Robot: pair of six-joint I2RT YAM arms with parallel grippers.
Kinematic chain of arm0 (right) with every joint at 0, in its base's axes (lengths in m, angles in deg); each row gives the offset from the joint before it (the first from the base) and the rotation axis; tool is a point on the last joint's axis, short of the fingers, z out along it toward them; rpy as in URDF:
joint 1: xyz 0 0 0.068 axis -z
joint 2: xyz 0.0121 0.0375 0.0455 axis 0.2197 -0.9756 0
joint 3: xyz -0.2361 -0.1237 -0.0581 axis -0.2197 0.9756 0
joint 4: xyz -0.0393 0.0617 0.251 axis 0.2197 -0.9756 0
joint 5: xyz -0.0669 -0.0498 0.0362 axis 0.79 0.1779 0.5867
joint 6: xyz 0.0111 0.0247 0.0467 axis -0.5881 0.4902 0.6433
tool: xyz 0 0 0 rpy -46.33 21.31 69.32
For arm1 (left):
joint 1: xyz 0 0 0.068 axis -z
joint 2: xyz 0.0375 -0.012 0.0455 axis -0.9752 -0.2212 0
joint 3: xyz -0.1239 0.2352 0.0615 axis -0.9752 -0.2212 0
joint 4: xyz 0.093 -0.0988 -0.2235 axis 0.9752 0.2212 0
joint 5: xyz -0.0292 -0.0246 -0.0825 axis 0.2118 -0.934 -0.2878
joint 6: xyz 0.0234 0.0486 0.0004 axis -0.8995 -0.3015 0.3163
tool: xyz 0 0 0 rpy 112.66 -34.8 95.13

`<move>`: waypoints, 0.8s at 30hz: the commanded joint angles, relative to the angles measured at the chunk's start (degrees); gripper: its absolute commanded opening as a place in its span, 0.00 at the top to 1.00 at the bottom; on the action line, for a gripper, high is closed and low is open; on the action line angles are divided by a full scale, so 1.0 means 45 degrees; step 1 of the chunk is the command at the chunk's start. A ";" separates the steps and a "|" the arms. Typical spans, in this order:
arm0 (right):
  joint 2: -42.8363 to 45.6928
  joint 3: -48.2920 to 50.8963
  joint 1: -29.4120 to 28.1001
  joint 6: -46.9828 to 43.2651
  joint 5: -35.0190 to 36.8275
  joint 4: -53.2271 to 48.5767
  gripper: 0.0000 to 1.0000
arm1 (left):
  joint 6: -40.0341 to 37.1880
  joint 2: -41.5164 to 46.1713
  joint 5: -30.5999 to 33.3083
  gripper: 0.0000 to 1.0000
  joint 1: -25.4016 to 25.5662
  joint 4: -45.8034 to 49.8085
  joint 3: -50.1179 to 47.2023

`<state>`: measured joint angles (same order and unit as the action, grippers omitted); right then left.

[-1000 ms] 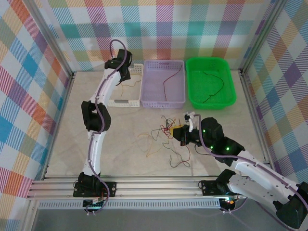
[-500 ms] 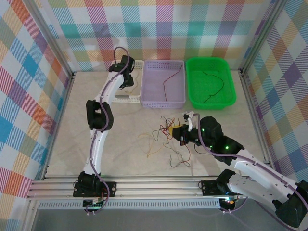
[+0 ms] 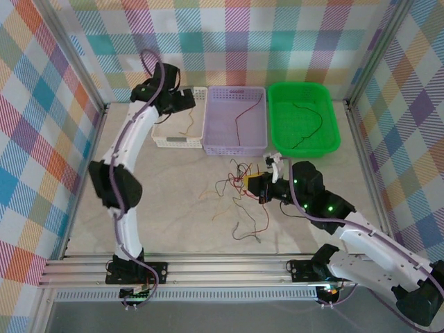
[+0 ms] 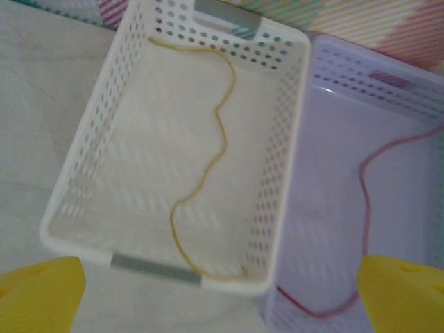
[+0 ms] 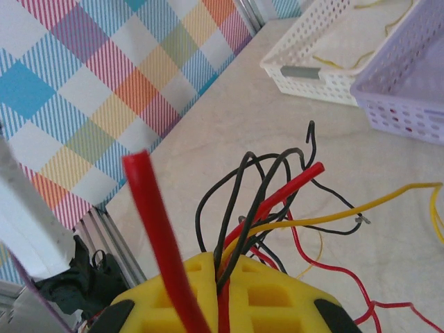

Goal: Untangle the cables

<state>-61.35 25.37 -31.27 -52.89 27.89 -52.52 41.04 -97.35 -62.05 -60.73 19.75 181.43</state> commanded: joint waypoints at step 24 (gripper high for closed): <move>-0.1945 -0.2104 0.1001 0.0213 -0.3489 0.0603 1.00 | 0.4384 1.2296 -0.5430 0.10 0.5138 -1.3007 -1.8225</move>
<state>-71.17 17.41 -26.75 -52.34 14.88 -52.20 60.45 -42.97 -84.71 -38.85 -33.60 100.87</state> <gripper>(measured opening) 0.084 0.903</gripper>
